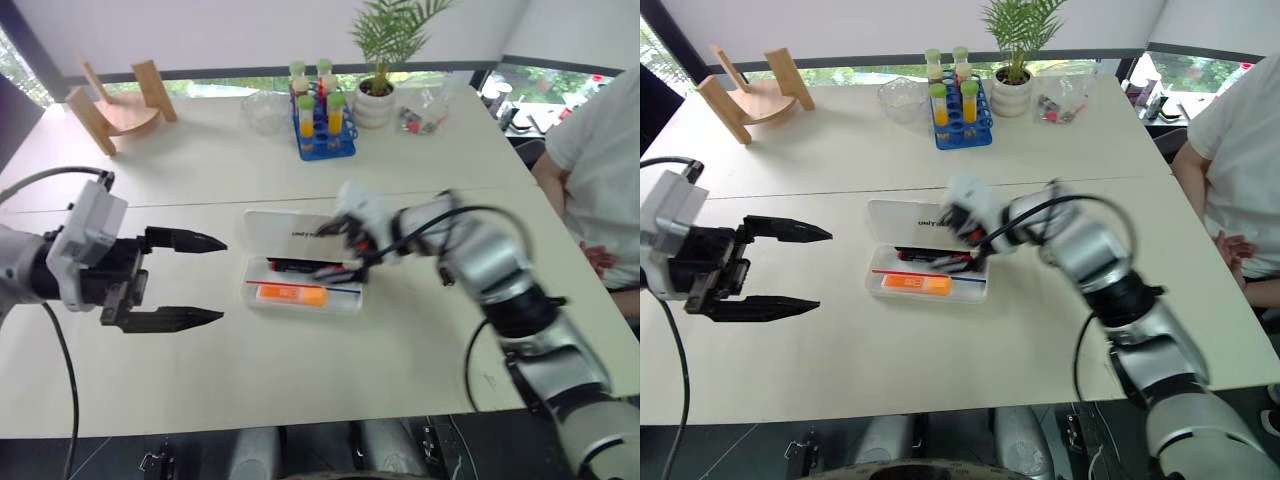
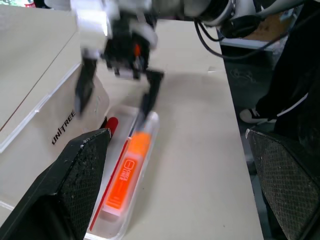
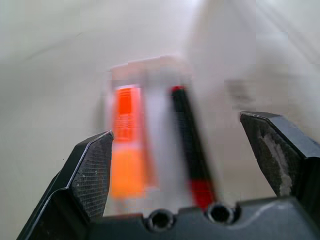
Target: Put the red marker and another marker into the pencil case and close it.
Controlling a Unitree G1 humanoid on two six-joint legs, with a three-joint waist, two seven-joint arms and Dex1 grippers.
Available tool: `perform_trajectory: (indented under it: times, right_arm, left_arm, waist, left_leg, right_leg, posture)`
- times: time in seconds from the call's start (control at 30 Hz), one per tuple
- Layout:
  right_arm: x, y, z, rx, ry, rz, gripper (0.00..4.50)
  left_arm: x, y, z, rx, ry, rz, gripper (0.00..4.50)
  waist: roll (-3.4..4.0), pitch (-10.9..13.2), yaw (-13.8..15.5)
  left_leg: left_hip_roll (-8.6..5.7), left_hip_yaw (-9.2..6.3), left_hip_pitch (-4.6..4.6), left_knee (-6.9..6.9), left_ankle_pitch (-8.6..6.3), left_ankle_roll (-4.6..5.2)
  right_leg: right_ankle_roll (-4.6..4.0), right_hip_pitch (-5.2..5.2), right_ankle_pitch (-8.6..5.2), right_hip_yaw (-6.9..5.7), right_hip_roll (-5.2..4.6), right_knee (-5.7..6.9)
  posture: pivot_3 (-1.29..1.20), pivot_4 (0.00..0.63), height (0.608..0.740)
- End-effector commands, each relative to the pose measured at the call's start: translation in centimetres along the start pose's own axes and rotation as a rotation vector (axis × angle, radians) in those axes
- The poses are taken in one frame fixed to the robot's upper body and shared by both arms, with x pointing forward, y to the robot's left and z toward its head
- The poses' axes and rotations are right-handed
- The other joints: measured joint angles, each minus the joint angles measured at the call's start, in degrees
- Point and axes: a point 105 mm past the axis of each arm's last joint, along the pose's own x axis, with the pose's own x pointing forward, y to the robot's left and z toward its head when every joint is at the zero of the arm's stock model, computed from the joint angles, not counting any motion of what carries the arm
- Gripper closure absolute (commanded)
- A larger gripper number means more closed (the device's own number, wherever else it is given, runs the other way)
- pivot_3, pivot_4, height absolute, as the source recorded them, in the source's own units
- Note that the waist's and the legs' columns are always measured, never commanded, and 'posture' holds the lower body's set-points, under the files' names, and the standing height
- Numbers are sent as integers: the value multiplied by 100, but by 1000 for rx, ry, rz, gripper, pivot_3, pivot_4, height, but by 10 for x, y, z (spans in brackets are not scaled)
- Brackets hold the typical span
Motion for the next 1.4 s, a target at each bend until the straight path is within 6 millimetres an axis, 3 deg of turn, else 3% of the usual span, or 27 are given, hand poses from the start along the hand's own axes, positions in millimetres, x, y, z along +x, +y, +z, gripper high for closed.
perform_trajectory:
  times: [0.03, 0.1, 0.23, 0.47, 0.63, 0.7, 0.77, 0.83, 0.9, 1.2, 1.4]
  right_arm:
    - [-37, 6, -15, 0, 38, -41, 52]
    - [-43, 16, -26, 10, 58, -19, 52]
    - [-52, 12, -56, 42, 154, -74, 52]
    - [-36, 25, -64, 79, 123, -21, 52]
    - [-36, 8, -86, 20, 205, -115, 52]
    - [-40, 16, -80, 40, 167, -58, 52]
    - [-39, 33, -57, 17, 56, 39, 52]
    - [-31, 47, -41, 25, -21, 117, 52]
    - [-18, 50, -36, 33, -32, 142, 52]
    - [35, 62, -38, -45, -22, 280, 4319]
    - [46, 65, -44, -64, -10, 312, 4416]
  left_arm:
    - [2, 2, 2, 32, -9, 6, 0]
    - [3, 3, 2, 35, -14, 5, 0]
    - [5, 5, -1, 42, -17, 3, 0]
    - [12, 3, -1, 43, -36, -3, 0]
    - [14, 1, -1, 43, -38, -5, 0]
    - [14, 1, 0, 40, -40, -2, 0]
    - [14, 0, -1, 40, -37, 1, 0]
    - [14, 0, -1, 38, -38, 6, 0]
    - [15, 1, -2, 37, -41, 8, 0]
    - [16, 4, 0, 40, -44, 18, 0]
    - [14, 1, 1, 37, -39, 44, 0]
  waist:
    - [-6, -4, 37]
    - [-6, -3, 3]
    - [11, 7, -129]
    - [10, 7, -139]
    - [8, 7, -125]
    - [8, 7, -108]
    - [8, 8, -109]
    - [8, 7, -147]
    - [8, 7, -175]
    - [4, 7, -120]
    - [5, 8, -133]
  left_leg:
    - [1, -2, 0, -5, 0, 0]
    - [6, -2, 2, -9, -3, 6]
    - [9, 6, 7, -5, -3, 6]
    - [10, 0, 9, -3, -3, 6]
    - [7, 3, 7, -1, -3, 5]
    - [6, 3, 7, 1, -2, 5]
    - [6, 3, 7, -1, -3, 5]
    - [10, -1, 8, -4, -3, 5]
    - [18, -1, 12, -3, -3, 5]
    - [10, -2, 11, 1, -2, 5]
    - [10, -2, 9, 1, -2, 4]
  right_leg:
    - [0, 2, 0, -2, 2, -9]
    - [-3, 3, -4, -2, 10, -11]
    - [-3, -4, -4, 8, 14, 5]
    - [-3, 0, -4, 8, 18, 8]
    - [-2, 1, -4, 8, 11, 5]
    - [-2, 2, -4, 7, 10, 5]
    - [-2, 3, -4, 7, 10, 5]
    - [-2, 2, -4, 7, 16, 5]
    - [-3, 2, -4, 8, 25, 6]
    - [-3, 7, -4, 6, 17, 8]
    - [-3, 4, -4, 6, 17, 8]
  posture:
    - [0, 150, 740]
    - [0, 150, 740]
    - [0, 150, 740]
    - [0, 150, 740]
    - [0, 150, 740]
    - [0, 150, 740]
    - [0, 150, 740]
    - [0, 150, 740]
    - [0, 150, 740]
    - [0, 150, 740]
    - [0, 150, 740]
